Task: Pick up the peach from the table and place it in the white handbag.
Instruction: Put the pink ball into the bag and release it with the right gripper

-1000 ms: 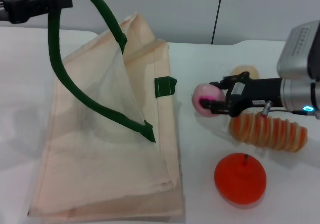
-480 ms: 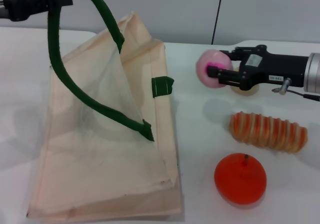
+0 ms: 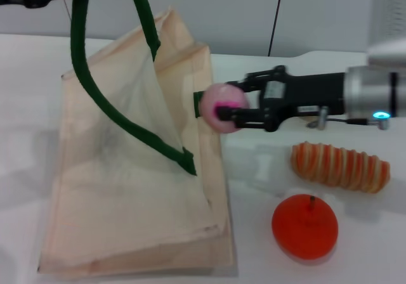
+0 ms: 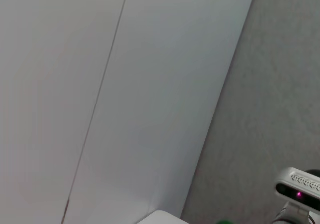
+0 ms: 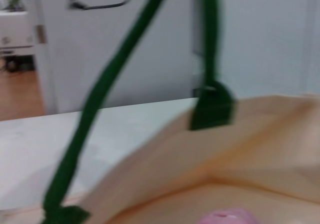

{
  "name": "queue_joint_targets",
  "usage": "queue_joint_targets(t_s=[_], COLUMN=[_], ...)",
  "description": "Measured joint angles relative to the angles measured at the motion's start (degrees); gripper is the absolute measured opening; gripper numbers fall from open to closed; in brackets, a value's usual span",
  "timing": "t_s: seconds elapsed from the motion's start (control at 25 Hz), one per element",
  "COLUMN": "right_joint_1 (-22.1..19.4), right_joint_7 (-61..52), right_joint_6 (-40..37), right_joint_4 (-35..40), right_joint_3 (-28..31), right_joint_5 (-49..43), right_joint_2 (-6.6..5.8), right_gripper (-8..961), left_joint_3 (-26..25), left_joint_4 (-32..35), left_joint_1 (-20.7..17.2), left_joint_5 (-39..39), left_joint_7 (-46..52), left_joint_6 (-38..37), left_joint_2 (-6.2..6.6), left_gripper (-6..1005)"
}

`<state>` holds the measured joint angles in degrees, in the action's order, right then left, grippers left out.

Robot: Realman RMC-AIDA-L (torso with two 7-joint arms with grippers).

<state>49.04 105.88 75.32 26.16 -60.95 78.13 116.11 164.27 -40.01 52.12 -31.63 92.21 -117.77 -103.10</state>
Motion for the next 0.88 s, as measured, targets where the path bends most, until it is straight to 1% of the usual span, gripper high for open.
queue_joint_targets(t_s=[0.16, 0.4, 0.52, 0.8, 0.88], right_joint_1=[3.1, 5.4, 6.5, 7.1, 7.2], right_joint_7=[0.0, -0.2, -0.3, 0.0, 0.0], right_joint_6=[-0.4, -3.1, -4.5, -4.5, -4.6], right_joint_4=[-2.2, -2.9, -3.4, -2.5, -2.3], right_joint_3=[-2.7, -6.9, -10.7, -23.3, -25.2], right_joint_5=[0.0, 0.1, 1.7, 9.4, 11.4], right_joint_2=[0.32, 0.80, 0.93, 0.84, 0.84], right_gripper=[525, 541, 550, 569, 575], left_joint_3=[0.0, 0.0, 0.0, 0.0, 0.0], left_joint_4=[0.2, 0.4, 0.4, 0.4, 0.4], left_joint_1=[0.7, 1.1, 1.3, 1.3, 1.3], left_joint_5=[0.0, 0.1, 0.1, 0.1, 0.1], left_joint_7=[0.1, 0.1, 0.1, 0.1, 0.1], left_joint_6=[0.0, 0.0, 0.0, 0.0, 0.0], left_joint_2=[0.08, 0.10, 0.10, 0.10, 0.10], left_gripper=[145, 145, 145, 145, 145])
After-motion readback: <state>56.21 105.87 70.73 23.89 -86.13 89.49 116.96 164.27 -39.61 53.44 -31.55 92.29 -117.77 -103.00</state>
